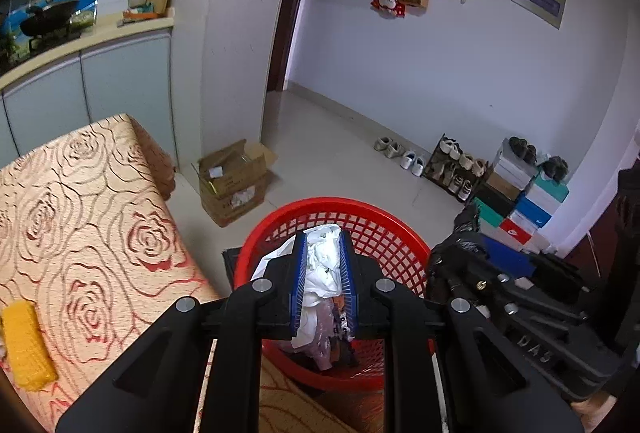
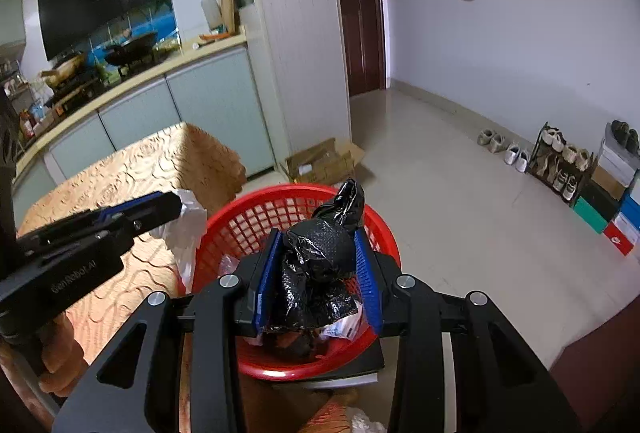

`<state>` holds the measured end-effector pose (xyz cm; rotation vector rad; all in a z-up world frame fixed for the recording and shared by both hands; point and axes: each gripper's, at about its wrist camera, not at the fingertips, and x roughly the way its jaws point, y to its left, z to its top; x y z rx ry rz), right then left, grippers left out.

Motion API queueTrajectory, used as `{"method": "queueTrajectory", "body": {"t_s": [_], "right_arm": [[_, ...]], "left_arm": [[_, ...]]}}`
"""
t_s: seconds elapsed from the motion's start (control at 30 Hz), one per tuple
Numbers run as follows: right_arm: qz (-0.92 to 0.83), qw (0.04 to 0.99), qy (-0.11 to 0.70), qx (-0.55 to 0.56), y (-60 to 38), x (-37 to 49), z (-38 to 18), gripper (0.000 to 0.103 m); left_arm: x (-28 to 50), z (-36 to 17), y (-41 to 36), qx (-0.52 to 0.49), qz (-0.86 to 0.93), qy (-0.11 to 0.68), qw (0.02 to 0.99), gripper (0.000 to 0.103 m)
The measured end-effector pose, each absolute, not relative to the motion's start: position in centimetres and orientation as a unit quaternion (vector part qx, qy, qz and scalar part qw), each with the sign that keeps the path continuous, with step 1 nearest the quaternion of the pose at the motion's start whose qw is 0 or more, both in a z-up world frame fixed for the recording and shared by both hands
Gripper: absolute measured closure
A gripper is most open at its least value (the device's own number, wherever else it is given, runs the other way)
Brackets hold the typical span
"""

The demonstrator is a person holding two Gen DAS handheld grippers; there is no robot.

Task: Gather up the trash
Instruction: 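Lower both tools into the red basket and open them to drop the items, then move both tools back from the basket toward the table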

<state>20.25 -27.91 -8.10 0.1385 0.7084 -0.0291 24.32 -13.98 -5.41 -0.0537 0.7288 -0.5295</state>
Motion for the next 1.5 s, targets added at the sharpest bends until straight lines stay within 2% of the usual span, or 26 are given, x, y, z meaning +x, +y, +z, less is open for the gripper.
{"method": "queueTrajectory", "body": {"t_s": [0.23,0.3,0.4,0.47,0.53,0.97,1.5], "right_arm": [[-0.01,0.928,0.367,0.067,-28.0,21.5,-10.0,0.066],[-0.004,0.926,0.371,0.072,-27.9,21.8,-10.3,0.065],[0.001,0.926,0.371,0.072,-27.6,21.9,-10.4,0.059],[0.002,0.926,0.37,0.072,-27.4,21.9,-10.4,0.05],[-0.001,0.927,0.367,0.072,-27.4,21.7,-10.4,0.046],[-0.018,0.936,0.343,0.077,-27.8,19.6,-8.6,0.046],[-0.011,0.951,0.3,0.075,-25.8,17.1,-5.2,0.045]], "left_arm": [[25.9,-6.4,-14.3,-0.04,-0.262,0.364,0.893,0.087],[26.2,-6.5,-14.2,-0.044,-0.266,0.365,0.891,0.084],[26.1,-6.4,-14.0,-0.048,-0.268,0.361,0.892,0.075],[26.0,-6.3,-13.9,-0.047,-0.268,0.358,0.893,0.06],[25.9,-6.0,-13.6,-0.05,-0.266,0.353,0.895,0.055],[24.5,-4.1,-10.8,-0.062,-0.233,0.328,0.913,0.044],[20.6,-1.4,-6.9,-0.052,-0.181,0.281,0.941,0.044]]}}
